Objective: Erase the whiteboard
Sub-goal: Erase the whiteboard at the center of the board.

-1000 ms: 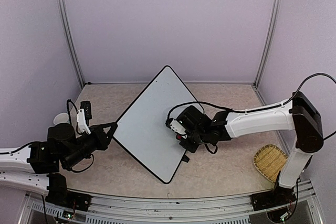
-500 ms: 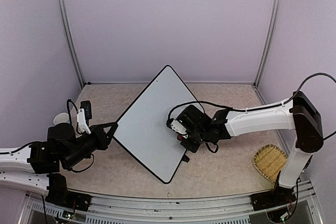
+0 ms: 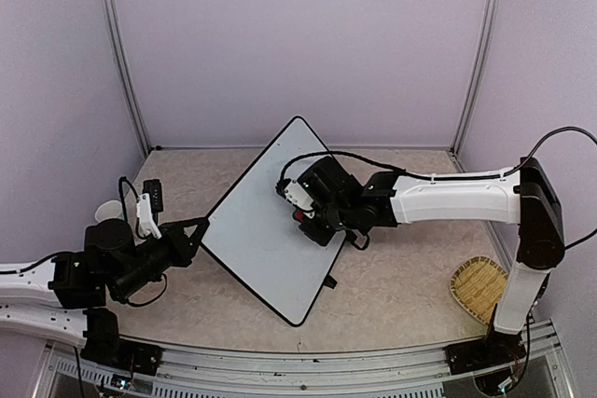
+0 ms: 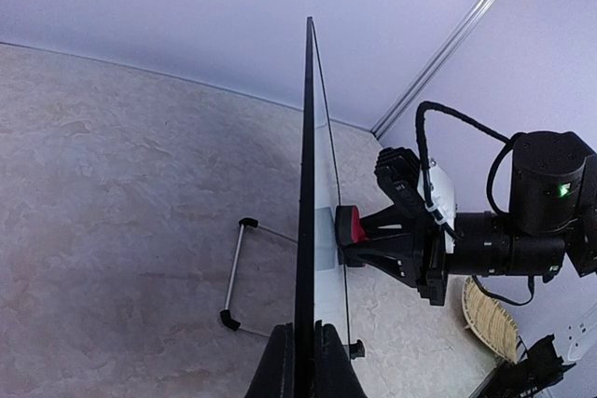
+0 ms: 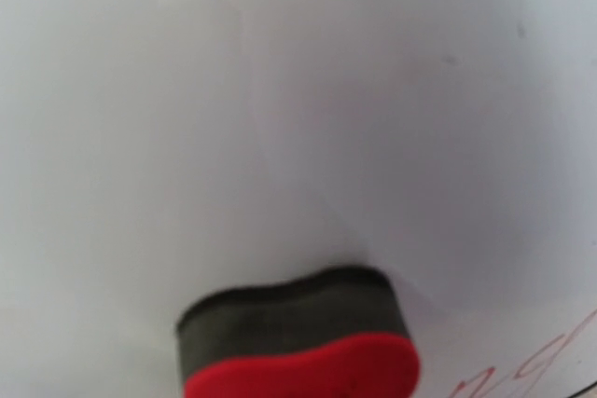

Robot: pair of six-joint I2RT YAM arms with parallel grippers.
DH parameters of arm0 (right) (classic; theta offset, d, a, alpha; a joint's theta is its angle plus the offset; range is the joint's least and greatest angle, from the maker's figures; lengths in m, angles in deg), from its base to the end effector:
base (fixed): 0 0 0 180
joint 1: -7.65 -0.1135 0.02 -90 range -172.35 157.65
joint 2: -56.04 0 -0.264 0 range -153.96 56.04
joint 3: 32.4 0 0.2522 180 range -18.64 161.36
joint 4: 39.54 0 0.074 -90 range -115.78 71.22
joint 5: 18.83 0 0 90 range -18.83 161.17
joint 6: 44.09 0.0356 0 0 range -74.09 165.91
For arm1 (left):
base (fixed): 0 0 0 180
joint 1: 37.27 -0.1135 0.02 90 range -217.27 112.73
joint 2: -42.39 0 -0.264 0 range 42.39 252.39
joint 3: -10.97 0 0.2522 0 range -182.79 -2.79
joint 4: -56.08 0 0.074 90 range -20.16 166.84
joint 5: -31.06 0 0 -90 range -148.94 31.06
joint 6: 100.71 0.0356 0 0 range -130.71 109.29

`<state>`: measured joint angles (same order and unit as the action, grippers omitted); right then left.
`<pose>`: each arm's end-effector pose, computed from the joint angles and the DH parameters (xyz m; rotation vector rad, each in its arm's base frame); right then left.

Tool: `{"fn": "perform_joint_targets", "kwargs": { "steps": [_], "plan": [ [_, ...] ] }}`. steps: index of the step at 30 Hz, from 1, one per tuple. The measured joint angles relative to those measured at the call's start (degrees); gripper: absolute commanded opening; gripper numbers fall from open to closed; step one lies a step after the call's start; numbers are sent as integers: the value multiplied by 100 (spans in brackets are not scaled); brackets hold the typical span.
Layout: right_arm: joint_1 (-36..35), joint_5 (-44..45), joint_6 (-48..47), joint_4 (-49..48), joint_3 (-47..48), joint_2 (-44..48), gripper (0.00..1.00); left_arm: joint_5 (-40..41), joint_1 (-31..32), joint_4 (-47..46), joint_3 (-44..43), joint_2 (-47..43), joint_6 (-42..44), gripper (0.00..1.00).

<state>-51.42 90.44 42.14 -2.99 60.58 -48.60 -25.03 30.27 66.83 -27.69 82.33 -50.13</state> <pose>0.2185 0.3417 0.2377 -1.0939 2.0826 0.0629 0.0837 -0.1504 0.2558 0.0063 1.8202 -0.8288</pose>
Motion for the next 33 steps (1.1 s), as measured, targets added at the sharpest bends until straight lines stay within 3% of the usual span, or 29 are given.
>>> {"fn": "perform_joint_targets", "kwargs": {
  "steps": [18,33],
  "plan": [
    [0,273,382,-173,-1622,251,21,-7,0,-33,11,-7,0,0],
    [0,295,352,61,-1637,216,21,-15,0,-79,11,17,2,0]
  ]
}}
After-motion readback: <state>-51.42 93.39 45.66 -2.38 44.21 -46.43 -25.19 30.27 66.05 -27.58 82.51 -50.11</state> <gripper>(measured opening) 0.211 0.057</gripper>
